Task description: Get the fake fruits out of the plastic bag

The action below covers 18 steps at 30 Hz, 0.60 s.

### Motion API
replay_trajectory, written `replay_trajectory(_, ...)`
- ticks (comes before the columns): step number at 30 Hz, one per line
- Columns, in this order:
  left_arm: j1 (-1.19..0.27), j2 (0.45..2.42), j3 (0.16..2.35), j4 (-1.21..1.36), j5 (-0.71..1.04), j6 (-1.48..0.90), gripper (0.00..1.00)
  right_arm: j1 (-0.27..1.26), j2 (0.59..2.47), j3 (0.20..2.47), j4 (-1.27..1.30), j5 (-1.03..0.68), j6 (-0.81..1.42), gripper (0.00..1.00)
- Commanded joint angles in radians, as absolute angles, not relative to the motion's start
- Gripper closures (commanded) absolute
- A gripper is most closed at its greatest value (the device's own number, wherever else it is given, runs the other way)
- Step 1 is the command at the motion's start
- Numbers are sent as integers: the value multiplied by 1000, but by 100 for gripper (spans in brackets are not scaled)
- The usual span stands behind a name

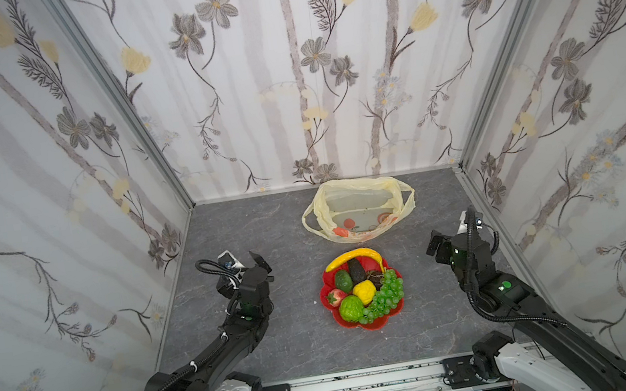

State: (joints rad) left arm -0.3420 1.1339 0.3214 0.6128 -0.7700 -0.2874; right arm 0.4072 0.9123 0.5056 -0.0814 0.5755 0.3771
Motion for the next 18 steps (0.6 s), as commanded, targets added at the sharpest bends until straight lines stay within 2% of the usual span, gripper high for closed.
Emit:
replay_trajectory(1, -305, 1152, 280, 840, -733, -142, 0, 368, 914, 396, 309, 586, 158, 0)
replay_trajectory(4, -272, 1206, 243, 933, -652, -85, 0, 314, 972, 309, 475, 542, 129, 0)
replay_trajectory(9, -237, 1337, 215, 1086, -502, -1, 0, 245, 1120, 272, 601, 509, 72, 0)
replay_trajectory(18, -147, 1448, 203, 1281, -230, 49, 0, 122, 1255, 217, 945, 227, 3, 0)
